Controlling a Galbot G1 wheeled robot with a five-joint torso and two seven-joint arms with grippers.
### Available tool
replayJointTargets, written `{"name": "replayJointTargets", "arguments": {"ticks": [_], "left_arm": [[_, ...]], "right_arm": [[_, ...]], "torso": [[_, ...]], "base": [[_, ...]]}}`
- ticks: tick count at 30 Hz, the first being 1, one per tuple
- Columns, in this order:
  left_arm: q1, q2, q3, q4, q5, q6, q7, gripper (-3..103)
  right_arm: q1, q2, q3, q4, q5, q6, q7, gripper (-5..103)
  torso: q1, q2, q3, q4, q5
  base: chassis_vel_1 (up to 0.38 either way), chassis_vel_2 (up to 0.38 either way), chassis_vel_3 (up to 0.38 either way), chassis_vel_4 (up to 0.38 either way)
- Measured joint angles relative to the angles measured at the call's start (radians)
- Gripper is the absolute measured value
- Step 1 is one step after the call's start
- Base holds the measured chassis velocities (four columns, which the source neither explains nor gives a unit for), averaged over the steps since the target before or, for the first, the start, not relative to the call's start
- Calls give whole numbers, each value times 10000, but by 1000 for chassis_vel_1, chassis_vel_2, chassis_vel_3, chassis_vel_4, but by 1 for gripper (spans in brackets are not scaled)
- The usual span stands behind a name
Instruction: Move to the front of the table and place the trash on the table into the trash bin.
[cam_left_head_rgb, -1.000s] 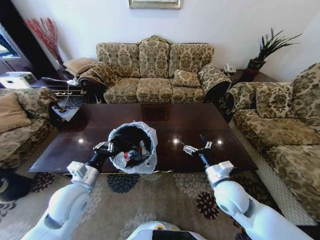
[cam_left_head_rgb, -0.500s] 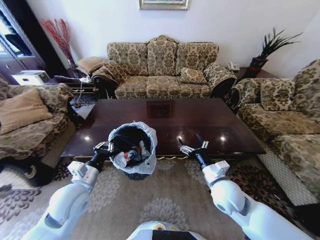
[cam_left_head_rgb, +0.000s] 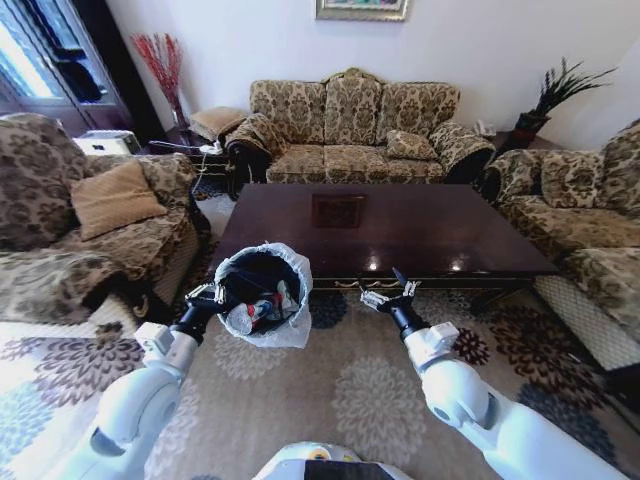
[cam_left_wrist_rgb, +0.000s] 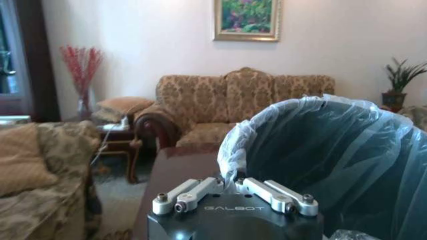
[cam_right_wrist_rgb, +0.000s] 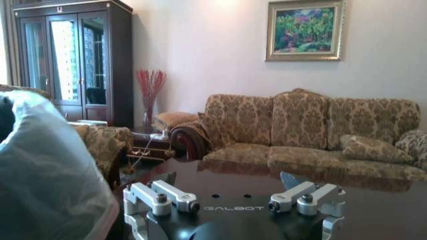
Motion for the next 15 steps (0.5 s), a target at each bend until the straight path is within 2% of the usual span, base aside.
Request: {"name": "replayJointTargets", "arguments": {"ticks": [4,6,7,8,11,13,15], "left_arm": [[283,-284,-11,-13,211,186,-35,3],[396,-392,7,27,301,223,-18,3],[511,-510,42,129,369,256,-3,3],[616,-630,114,356,393,285,17,3],[679,-864,243,1099,405,301,74,3],[666,-964,289,1549,406,296,75,3],[587,-1148,390,2580,394,204,179,3]], "right_arm": [[15,6,126,-83,9,1,7,100],[17,19,167,-117,9,2,12,100],[19,43,231,-164,10,1,15,100],[30,70,323,-196,21,1,19,100],[110,93,509,-202,117,1,58,100],[150,89,639,-185,207,-4,84,100],[196,44,1067,-94,459,-53,103,100]], "torso": [[0,2,0,2,-6],[4,0,3,2,-2],[10,-3,7,2,12],[21,-7,11,1,22],[23,-7,10,-6,5],[21,-7,10,-5,9],[12,-7,7,-3,9]], "base": [[148,26,-138,0],[0,0,0,0],[-80,5,47,0],[-80,-25,87,2],[-123,-32,96,-7],[-105,-1,12,-12],[0,0,0,0]]}}
